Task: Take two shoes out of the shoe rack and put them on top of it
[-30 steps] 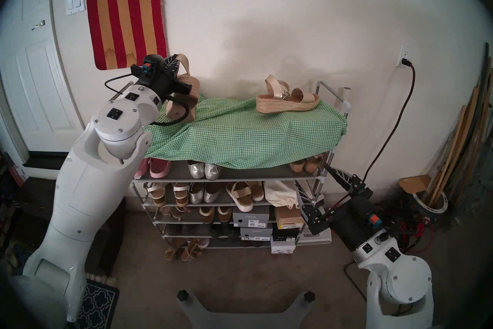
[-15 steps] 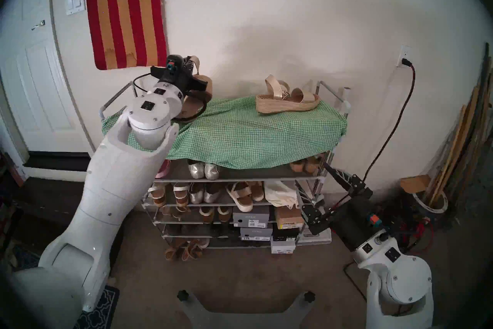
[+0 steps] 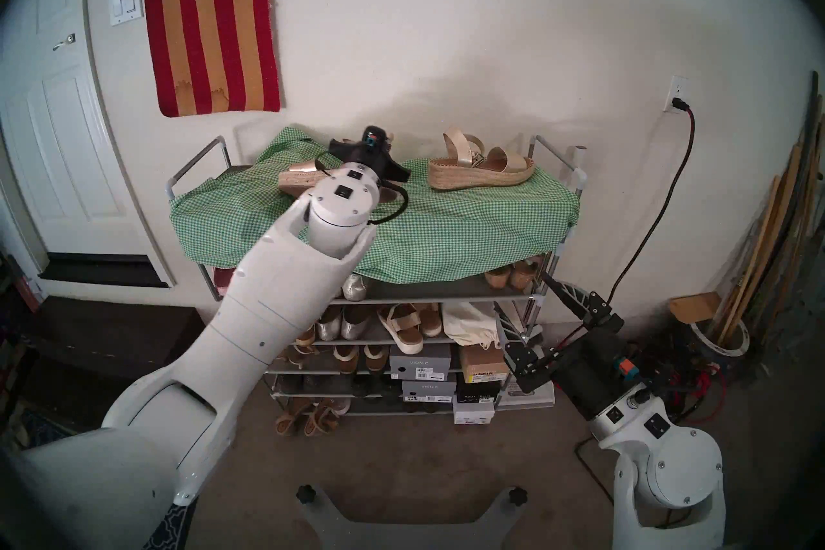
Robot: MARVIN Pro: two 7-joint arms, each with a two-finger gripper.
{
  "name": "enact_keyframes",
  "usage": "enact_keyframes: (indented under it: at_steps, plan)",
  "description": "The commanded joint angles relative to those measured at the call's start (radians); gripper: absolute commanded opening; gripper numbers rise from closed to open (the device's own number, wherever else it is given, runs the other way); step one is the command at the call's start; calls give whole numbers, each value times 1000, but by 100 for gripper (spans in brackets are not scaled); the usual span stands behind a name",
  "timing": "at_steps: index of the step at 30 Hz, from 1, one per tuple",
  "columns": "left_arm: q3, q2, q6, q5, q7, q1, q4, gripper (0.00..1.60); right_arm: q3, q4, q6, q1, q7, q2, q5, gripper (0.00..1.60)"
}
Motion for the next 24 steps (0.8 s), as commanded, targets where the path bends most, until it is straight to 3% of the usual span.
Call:
enact_keyframes:
  at_steps: [1,22,24]
  plan:
    - [51,-118,8,19,47,-48,121,0,-2,-1,0,1,1,0,1,160]
    - [21,-215,-4,59,191,-186,447,0,-3,-1,0,1,1,-1,0,160]
    - [10,-210,3,57,198,-189,444,0,-3,-1,0,1,1,-1,0,160]
